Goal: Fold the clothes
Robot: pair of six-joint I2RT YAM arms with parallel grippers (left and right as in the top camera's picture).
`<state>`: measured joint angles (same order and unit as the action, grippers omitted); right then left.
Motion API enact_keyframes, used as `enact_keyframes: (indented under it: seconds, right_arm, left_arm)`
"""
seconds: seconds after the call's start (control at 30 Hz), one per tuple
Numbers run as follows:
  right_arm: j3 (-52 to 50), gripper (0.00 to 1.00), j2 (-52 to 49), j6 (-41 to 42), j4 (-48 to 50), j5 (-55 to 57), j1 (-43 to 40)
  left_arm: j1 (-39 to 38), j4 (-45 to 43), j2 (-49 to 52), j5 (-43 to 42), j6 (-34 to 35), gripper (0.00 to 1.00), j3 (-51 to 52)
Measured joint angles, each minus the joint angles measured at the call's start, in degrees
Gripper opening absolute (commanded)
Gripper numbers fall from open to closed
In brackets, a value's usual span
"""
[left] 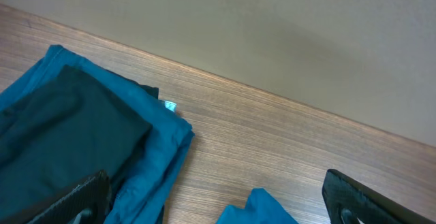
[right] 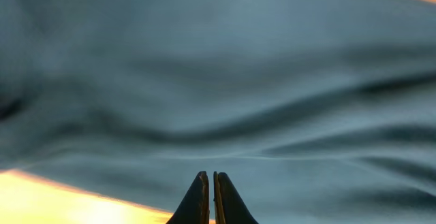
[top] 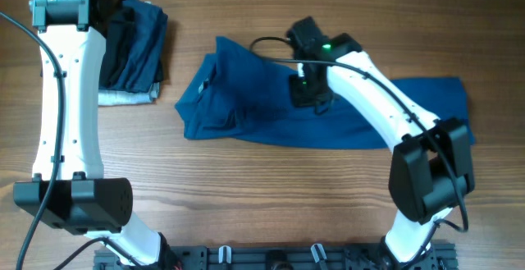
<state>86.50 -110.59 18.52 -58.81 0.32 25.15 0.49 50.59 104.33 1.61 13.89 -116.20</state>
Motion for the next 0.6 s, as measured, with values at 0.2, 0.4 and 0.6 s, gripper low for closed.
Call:
enact_keyframes:
  seconds: [0.2, 0.4, 0.6]
  right_arm:
    - [-10.32, 0.24, -0.20, 3.13, 7.89, 2.40, -11.02]
    - [-10.40, 0.40, -0.20, 7.45, 6.49, -6.10, -17.07]
    - [-10.40, 0.46, -0.20, 26.88, 5.88, -10.16, -17.00]
  left_arm:
    - [0.00, 0.02, 0.00, 0.00, 0.02, 1.00, 0.00]
    - [0.00, 0.02, 0.00, 0.00, 0.02, 1.00, 0.00]
    - [0.00, 0.02, 0.00, 0.00, 0.02, 1.00, 0.00]
